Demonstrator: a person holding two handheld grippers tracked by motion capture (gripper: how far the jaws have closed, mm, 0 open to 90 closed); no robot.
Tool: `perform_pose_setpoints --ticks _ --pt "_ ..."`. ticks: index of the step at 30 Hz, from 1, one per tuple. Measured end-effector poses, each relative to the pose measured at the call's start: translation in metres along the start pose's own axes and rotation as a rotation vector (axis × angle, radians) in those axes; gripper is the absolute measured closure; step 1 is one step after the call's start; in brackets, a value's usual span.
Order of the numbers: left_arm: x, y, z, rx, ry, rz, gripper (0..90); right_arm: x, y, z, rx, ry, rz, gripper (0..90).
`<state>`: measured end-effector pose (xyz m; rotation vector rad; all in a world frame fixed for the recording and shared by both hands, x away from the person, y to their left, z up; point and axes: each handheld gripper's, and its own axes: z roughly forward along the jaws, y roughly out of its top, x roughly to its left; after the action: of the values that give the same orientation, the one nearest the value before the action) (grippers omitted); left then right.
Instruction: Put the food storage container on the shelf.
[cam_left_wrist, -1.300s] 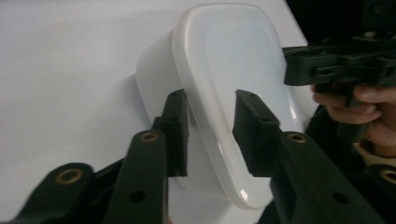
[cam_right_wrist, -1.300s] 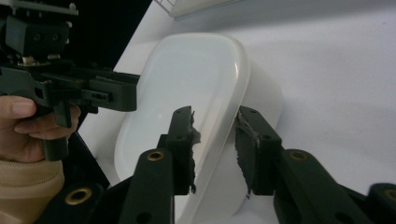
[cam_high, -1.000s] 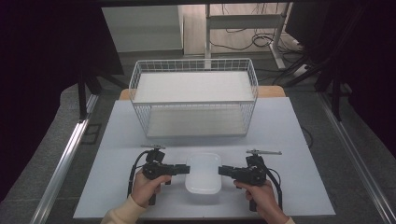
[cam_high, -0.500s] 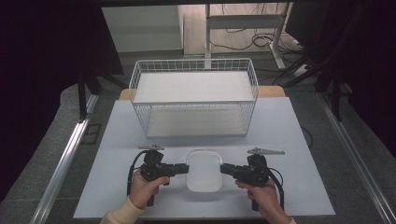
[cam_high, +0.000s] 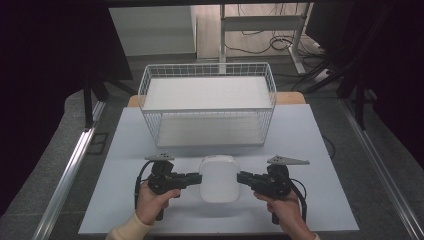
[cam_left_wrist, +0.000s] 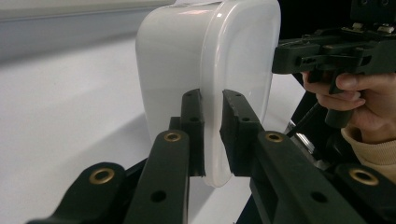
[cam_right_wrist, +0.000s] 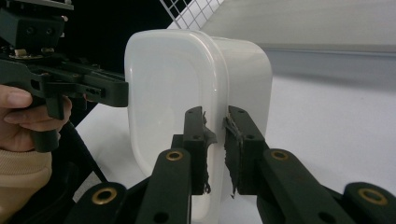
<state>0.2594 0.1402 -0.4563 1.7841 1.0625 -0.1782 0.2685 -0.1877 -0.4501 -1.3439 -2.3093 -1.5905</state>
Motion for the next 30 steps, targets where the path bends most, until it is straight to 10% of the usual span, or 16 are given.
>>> perform_pose_setpoints --ticks 30 --pt "-0.013 0.044 -0.026 -0.08 0.026 0.082 79.8 0.02 0.05 -0.01 -0.055 0.005 -0.082 79.1"
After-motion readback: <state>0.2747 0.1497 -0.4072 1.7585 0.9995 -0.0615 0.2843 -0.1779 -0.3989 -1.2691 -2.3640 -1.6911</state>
